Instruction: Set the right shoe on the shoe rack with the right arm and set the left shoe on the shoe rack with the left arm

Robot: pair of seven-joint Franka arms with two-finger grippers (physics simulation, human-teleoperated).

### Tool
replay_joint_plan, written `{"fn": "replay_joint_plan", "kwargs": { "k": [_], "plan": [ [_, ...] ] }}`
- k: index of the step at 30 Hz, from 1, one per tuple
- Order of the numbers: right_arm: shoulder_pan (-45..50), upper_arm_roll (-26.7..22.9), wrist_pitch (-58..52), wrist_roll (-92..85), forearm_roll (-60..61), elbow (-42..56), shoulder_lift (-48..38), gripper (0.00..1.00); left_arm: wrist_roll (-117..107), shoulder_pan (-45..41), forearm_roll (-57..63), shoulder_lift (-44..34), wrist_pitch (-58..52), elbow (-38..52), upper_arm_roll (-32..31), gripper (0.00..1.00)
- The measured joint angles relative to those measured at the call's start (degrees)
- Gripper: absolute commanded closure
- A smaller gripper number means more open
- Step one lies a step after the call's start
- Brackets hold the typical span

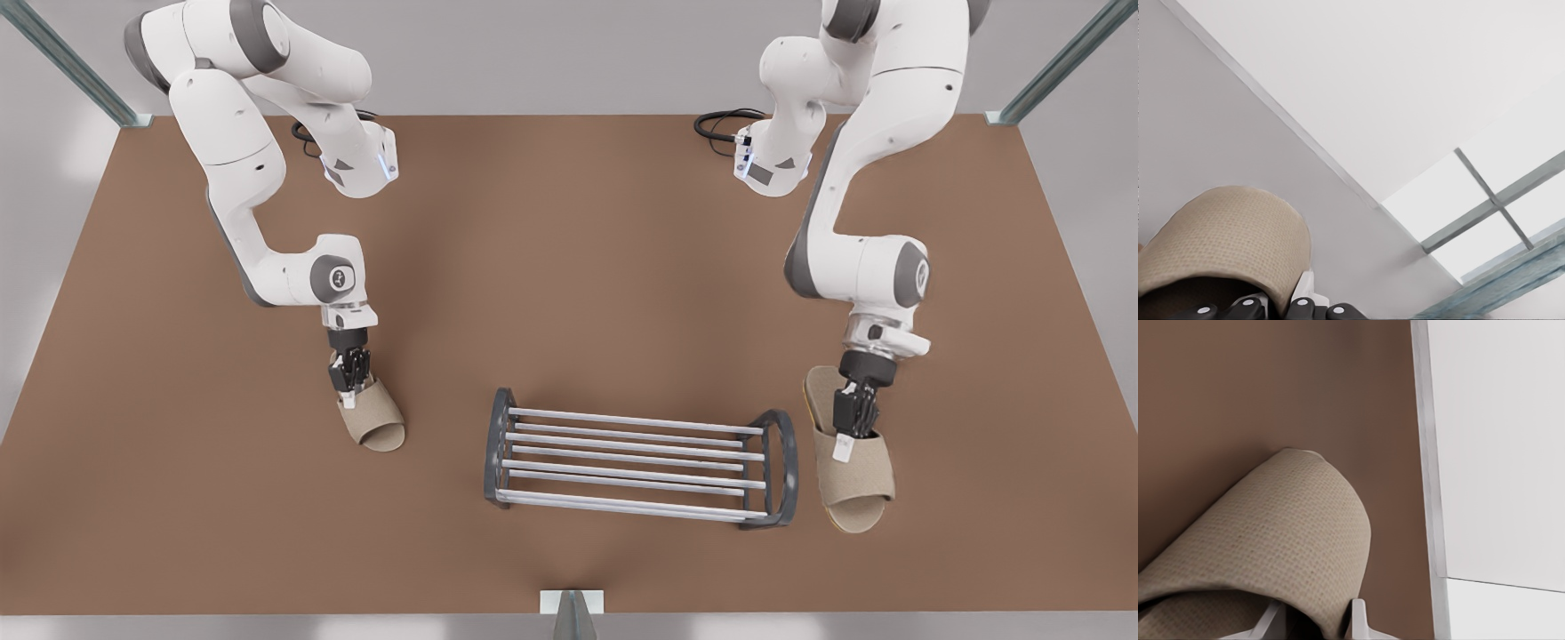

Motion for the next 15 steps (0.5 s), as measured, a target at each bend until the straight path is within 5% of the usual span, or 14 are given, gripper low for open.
{"fn": "replay_joint_plan", "kwargs": {
  "k": [6,15],
  "plan": [
    [0.0,-0.1,0.0,0.0,0.0,0.3,0.0,0.61,-2.3,-0.5,-2.0,-1.3,19.8,7.6,-11.3,0.79],
    [0.0,0.0,-0.2,0.1,0.0,0.5,-0.8,0.61,-8.7,-8.9,-2.0,15.1,29.8,24.8,-12.3,0.79]
  ]
}}
